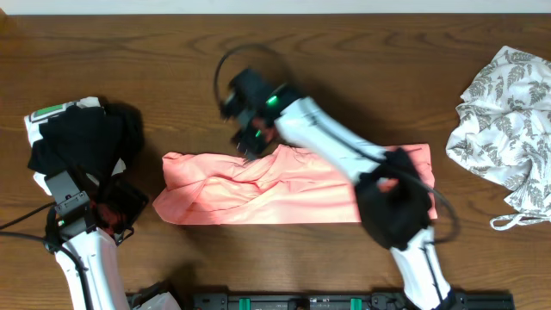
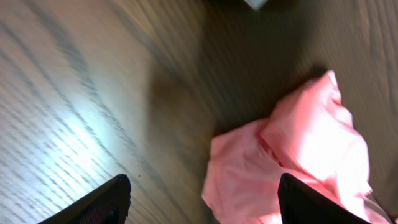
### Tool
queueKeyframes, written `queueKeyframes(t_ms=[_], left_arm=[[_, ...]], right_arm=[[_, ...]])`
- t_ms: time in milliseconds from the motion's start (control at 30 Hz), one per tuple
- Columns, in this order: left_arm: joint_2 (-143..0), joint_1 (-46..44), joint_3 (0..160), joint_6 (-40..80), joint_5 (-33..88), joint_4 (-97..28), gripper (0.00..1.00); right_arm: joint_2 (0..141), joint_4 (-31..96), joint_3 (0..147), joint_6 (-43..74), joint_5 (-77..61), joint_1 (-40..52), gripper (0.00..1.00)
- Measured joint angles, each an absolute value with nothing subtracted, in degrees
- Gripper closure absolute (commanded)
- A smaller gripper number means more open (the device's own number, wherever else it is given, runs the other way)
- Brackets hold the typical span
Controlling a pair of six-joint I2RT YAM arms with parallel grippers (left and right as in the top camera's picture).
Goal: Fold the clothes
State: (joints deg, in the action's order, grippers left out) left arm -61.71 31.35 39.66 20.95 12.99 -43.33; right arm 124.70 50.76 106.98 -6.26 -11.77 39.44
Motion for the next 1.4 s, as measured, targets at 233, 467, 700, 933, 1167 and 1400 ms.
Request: queueKeyframes(t_ms=[233, 467, 700, 933, 1167, 1400], left_arm=[[-67.1, 31.4, 39.6, 20.7, 20.0, -43.2, 0.22], [-75.6, 31.4, 39.6, 19.8, 25.4, -38.5, 0.21], [-85.1, 30.2, 39.6, 19.4, 29.0, -33.2, 0.21], [-89.2, 25.6, 40.0, 19.4, 33.5, -26.1, 0.21], [-90.0, 22.5, 40.1, 19.5, 35.0, -23.5, 0.22], [-90.7, 22.4, 40.1, 20.4, 35.4, -20.9, 0.27]], right_arm=[[114.2, 54.5, 108.7, -6.3, -10.7, 31.7, 0.29], [115.2, 57.0, 108.0, -6.3, -10.5, 30.2, 0.30], [115.2, 57.0, 108.0, -6.3, -10.5, 30.2, 0.30], [115.2, 57.1, 108.0, -6.3, -10.5, 30.2, 0.31], [115.2, 57.2, 108.0, -6.3, -10.6, 30.2, 0.33], [115.2, 57.6, 108.0, -6.3, -10.7, 30.3, 0.33]])
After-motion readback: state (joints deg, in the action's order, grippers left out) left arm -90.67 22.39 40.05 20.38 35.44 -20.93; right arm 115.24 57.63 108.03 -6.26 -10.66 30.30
